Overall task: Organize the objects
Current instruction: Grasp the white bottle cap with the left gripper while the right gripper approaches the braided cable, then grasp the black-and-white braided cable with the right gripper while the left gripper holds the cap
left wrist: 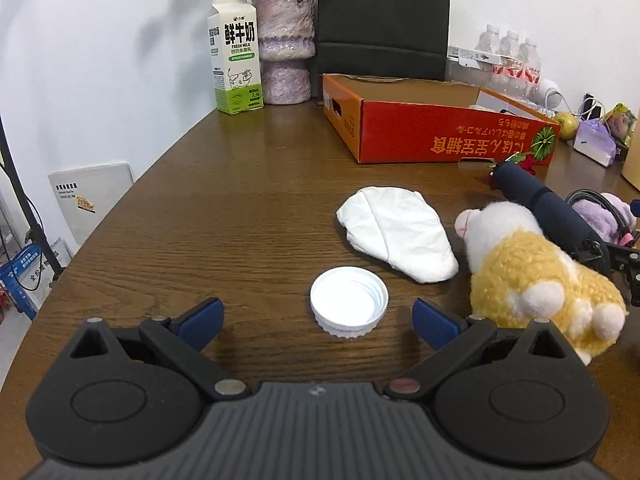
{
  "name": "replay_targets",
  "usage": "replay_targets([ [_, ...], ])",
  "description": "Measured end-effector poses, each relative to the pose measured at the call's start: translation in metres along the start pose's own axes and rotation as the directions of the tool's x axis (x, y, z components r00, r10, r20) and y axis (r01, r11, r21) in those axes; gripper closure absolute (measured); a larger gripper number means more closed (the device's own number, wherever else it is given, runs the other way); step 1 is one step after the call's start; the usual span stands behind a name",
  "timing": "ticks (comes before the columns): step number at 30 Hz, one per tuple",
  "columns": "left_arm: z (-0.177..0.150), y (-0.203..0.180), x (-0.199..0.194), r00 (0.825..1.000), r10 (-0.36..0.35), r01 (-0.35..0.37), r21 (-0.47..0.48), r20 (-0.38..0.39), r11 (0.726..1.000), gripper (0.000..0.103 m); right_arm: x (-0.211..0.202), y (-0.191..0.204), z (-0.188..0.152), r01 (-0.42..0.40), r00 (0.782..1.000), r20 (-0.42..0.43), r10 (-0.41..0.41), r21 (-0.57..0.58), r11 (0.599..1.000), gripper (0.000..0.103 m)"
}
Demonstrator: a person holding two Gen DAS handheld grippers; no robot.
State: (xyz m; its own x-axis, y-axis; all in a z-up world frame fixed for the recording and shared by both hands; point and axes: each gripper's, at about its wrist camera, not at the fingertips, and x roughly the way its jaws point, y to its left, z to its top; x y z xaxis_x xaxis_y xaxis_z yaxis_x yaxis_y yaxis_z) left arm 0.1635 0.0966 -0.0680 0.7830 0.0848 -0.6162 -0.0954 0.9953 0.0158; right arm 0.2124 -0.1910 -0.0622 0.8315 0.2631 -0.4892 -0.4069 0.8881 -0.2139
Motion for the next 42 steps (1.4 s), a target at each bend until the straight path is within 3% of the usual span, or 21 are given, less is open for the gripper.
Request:
replay_targets([
  [8,0.0,0.001,0.0,1.0,-0.005,0.005,-0.009,-0.002,1.0,0.021,0.011,0.004,0.004,-0.021,0.999,-0.033,0.02,-0.032,0.999,0.001],
  [16,0.0,-0.002,-0.004,1.0,-0.012,0.012,0.009,0.023,1.0,0.062,0.016,0.007,0.002,-0.038,0.997,-0.066,0.032,-0.091,0.995,0.001],
  [24,0.0,-0.003,-0.004,1.0,-0.013,0.013,0.012,0.027,1.0,0.062,0.022,-0.004,0.002,-0.088,0.992,-0.091,0.085,-0.033,0.996,0.0],
  [33,0.0,-0.002,-0.004,1.0,-0.008,0.008,0.006,0.027,1.0,0.062,0.022,-0.004,0.002,-0.088,0.992,-0.091,0.085,-0.036,0.995,0.0],
  [37,0.0,-0.003,-0.004,1.0,-0.013,0.013,0.012,0.027,1.0,0.062,0.019,0.001,0.002,-0.073,0.995,-0.072,0.068,-0.068,0.995,0.011],
  [42,0.0,-0.003,-0.004,1.0,-0.014,0.014,0.012,0.027,1.0,0.062,0.015,0.007,0.002,-0.05,0.998,-0.055,0.044,-0.106,0.993,0.013],
])
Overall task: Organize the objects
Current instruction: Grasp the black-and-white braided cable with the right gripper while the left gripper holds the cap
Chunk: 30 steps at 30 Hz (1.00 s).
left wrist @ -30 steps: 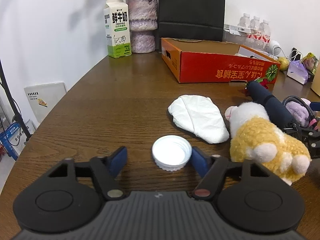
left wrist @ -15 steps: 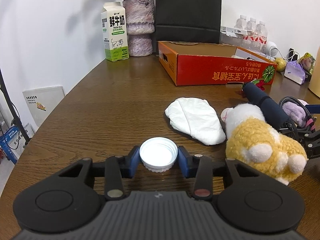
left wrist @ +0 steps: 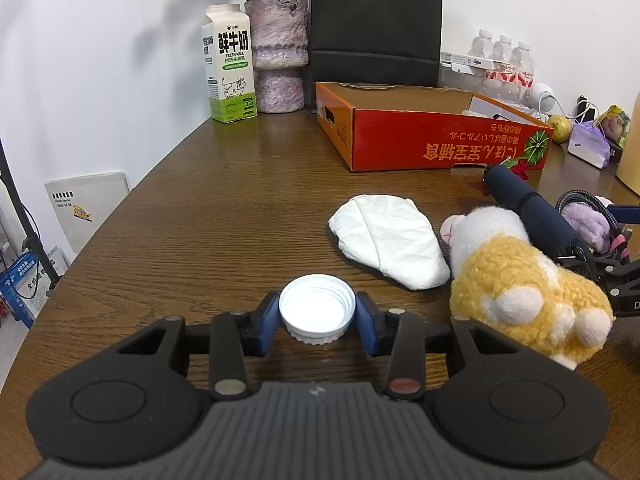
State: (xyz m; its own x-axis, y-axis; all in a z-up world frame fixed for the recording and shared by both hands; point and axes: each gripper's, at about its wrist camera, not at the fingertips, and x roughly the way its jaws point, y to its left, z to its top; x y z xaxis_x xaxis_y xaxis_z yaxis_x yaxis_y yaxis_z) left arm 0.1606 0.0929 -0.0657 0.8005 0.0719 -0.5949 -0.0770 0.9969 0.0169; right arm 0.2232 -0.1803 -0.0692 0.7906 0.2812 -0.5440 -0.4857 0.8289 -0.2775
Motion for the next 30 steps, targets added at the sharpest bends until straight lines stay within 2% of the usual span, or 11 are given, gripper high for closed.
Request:
replay_targets([
  [6,0.0,0.001,0.0,1.0,-0.003,0.003,-0.003,0.0,1.0,0.062,-0.003,0.002,0.0,0.015,1.0,0.021,-0.015,-0.012,1.0,0.014],
  [17,0.0,0.002,-0.001,1.0,0.016,-0.016,-0.021,0.001,1.0,0.062,-0.018,-0.012,-0.002,0.044,0.992,0.111,-0.052,0.072,0.996,0.014],
  [30,0.001,-0.019,-0.022,0.997,0.052,-0.048,-0.065,0.061,0.997,0.062,-0.034,-0.019,-0.008,0.006,0.985,0.172,-0.028,0.128,0.992,0.014],
])
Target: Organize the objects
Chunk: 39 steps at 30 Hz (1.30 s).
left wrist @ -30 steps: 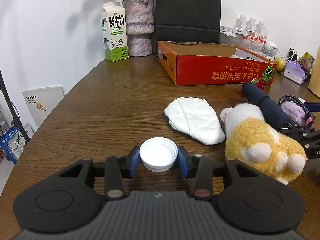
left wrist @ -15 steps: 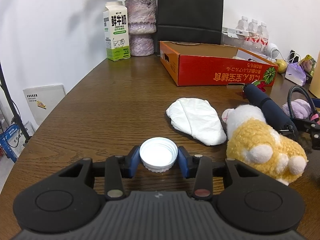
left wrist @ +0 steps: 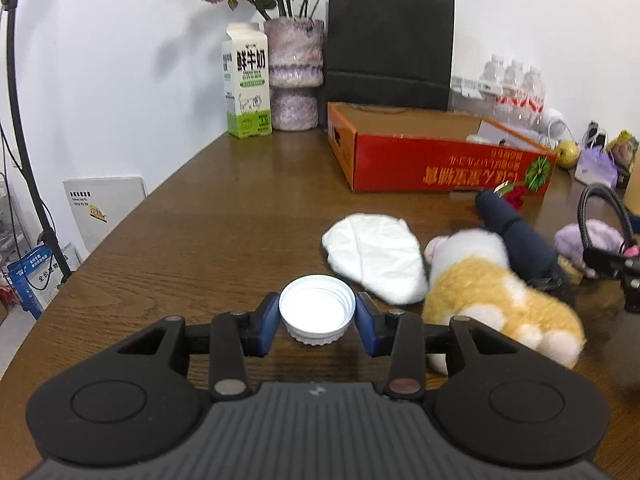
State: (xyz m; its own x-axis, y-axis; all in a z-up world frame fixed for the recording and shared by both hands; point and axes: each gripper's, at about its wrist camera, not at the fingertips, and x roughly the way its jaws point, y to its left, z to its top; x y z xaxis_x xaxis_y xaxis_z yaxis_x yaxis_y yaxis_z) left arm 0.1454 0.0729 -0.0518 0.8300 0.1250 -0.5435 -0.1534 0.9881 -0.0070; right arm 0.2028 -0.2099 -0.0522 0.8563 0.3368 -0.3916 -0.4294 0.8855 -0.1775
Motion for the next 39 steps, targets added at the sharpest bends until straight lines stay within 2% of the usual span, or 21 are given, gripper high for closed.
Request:
replay_targets([
  [5,0.009,-0.01,-0.015,0.999,-0.007,0.007,-0.008,0.038,1.0,0.062,-0.007,-0.004,0.002,-0.014,0.999,0.029,0.013,0.025,1.0,0.014],
  [9,0.02,-0.023,-0.027,0.996,-0.045,0.047,-0.016,0.078,0.999,0.062,-0.012,-0.008,0.004,-0.024,0.999,0.049,0.022,0.047,0.999,0.014],
  [19,0.044,-0.073,-0.04,0.985,-0.106,0.105,0.018,0.138,0.994,0.062,-0.024,-0.025,0.016,-0.068,0.995,0.082,0.059,0.106,0.992,0.014],
  [28,0.062,-0.095,-0.033,0.984,-0.108,0.108,0.006,0.144,0.994,0.062,-0.025,-0.036,0.033,-0.089,0.992,0.103,0.08,0.094,0.992,0.014],
  [39,0.077,-0.102,-0.017,0.986,-0.097,0.099,-0.011,0.138,0.995,0.062,-0.013,-0.044,0.057,-0.109,0.988,0.117,0.101,0.064,0.992,0.014],
])
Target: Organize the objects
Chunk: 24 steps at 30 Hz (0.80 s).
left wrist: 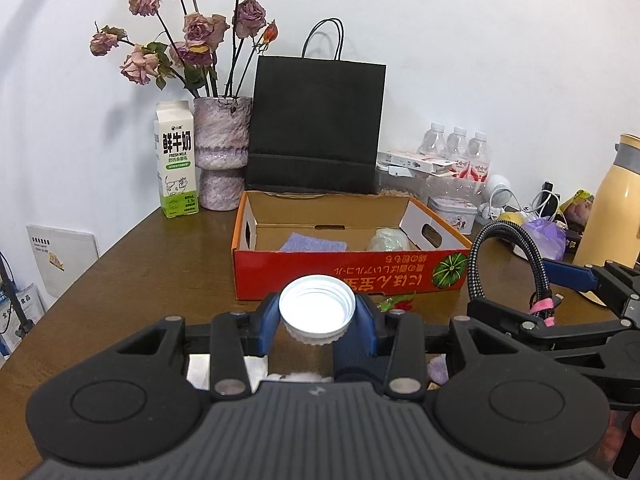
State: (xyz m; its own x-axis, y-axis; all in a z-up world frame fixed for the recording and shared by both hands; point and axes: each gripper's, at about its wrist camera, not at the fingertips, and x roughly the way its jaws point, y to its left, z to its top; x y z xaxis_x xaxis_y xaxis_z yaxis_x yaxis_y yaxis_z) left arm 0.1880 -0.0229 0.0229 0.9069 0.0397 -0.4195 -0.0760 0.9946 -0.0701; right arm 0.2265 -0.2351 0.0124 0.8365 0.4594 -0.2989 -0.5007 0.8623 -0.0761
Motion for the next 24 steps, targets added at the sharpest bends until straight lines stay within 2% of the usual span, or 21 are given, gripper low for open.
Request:
replay_targets([
  [24,0.034,-0.008,0.068,1.0,0.011,-0.011,0.01,-0.029,1.0,0.062,0.066,-0.028,0.024,-0.04,0.999,0.005,0.04,0.031,0.999,0.014],
])
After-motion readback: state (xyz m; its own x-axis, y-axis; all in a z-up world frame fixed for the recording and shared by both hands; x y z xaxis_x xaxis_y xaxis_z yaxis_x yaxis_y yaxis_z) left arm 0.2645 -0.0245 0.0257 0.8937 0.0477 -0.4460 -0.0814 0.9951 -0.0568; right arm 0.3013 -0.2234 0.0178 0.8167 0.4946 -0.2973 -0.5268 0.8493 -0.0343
